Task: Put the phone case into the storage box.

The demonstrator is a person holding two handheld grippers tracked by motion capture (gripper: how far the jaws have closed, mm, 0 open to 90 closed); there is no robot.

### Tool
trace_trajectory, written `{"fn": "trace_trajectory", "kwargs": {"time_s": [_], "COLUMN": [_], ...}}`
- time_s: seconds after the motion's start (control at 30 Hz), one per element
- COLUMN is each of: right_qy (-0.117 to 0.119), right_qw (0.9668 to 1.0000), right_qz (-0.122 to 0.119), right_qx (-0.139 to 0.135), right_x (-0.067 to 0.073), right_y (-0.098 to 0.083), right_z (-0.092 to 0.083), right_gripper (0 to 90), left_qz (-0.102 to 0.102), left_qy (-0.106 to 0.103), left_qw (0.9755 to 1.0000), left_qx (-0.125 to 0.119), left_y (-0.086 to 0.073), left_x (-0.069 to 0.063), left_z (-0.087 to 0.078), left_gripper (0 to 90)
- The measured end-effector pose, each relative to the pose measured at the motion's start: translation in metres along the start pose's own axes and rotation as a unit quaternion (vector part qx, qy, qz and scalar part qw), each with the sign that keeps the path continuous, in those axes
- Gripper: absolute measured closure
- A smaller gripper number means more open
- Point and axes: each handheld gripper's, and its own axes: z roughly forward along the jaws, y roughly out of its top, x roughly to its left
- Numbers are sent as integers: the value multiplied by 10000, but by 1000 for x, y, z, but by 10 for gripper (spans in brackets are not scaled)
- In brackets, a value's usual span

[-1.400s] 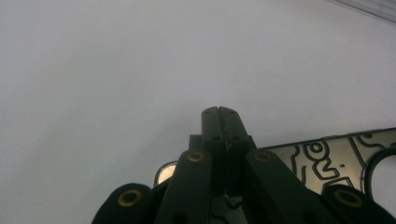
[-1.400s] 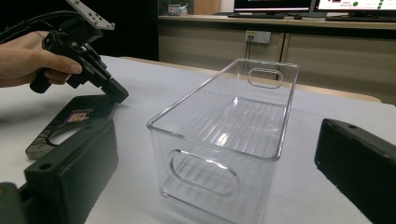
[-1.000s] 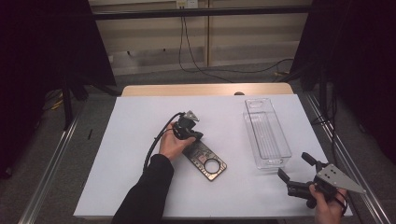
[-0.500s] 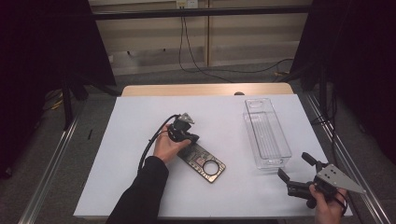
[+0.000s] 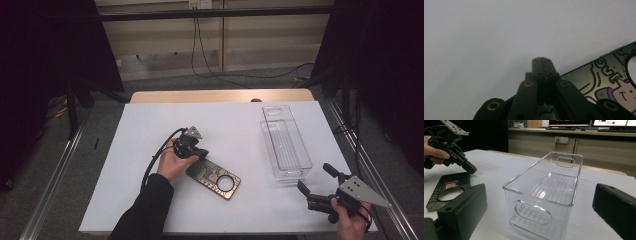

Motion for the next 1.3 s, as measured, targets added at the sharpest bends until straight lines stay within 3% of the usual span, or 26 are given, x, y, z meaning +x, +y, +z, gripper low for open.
{"fn": "trace_trajectory", "kwargs": {"time_s": [0.77,1.3], "right_qy": [-5,-10], "right_qw": [10000,10000], "right_qz": [-21,-23], "right_qx": [-3,7], "right_x": [0,1], "right_y": [0,0], "right_z": [0,0], "right_gripper": [0,0], "left_qz": [-34,-40], "left_qy": [-42,-90], "left_qw": [9998,9998], "left_qx": [-189,-200], "left_y": [-30,-41], "left_x": [-16,-25], "left_z": [-21,-31], "left_gripper": [889,900]}}
